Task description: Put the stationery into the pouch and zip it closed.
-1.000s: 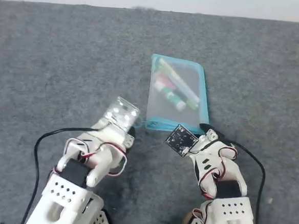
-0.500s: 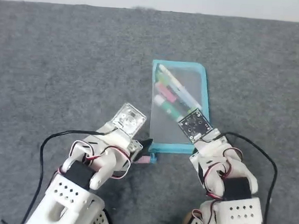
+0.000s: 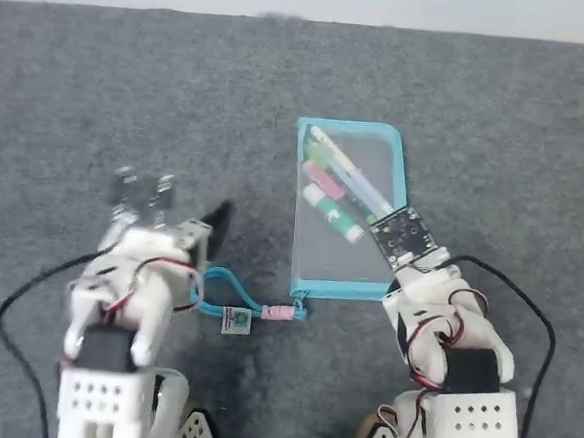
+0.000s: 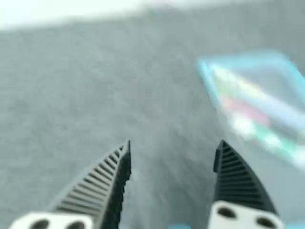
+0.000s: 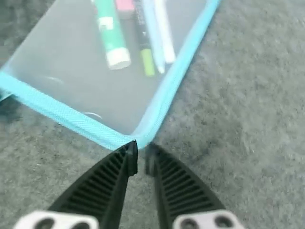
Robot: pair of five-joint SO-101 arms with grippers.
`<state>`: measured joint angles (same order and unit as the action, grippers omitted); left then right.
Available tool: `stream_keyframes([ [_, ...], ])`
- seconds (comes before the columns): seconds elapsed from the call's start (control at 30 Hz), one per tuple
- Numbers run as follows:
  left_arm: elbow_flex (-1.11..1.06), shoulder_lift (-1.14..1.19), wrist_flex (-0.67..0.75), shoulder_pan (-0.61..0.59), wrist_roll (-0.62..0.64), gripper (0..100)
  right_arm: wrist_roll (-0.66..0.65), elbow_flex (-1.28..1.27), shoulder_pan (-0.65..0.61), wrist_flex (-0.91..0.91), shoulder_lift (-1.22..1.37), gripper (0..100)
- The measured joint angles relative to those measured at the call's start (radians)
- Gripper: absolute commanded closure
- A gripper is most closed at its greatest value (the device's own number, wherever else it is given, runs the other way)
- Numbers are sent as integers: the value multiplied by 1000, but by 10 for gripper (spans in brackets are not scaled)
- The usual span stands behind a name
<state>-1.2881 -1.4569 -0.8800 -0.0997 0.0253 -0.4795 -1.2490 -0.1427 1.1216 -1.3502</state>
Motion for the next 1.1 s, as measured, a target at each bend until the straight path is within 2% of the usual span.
stream_keyframes([
  [0.17,-141,-325,0,-49,0,734,6,-17,32,0,0,991],
  [0.37,-195,-316,94,-63,0,735,11,-153,84,-77,0,991],
  [0.53,-374,-322,190,-103,0,735,11,-262,147,-130,0,991],
  [0.63,-404,-334,176,-158,0,733,11,-315,170,-163,0,990],
  [0.73,-404,-333,138,-193,2,734,11,-356,170,-190,0,990],
  [0.87,-404,-330,-15,-198,2,734,32,-374,170,-196,0,990],
  [1.1,-404,-330,-275,-207,2,734,308,-374,172,-216,-5,990],
])
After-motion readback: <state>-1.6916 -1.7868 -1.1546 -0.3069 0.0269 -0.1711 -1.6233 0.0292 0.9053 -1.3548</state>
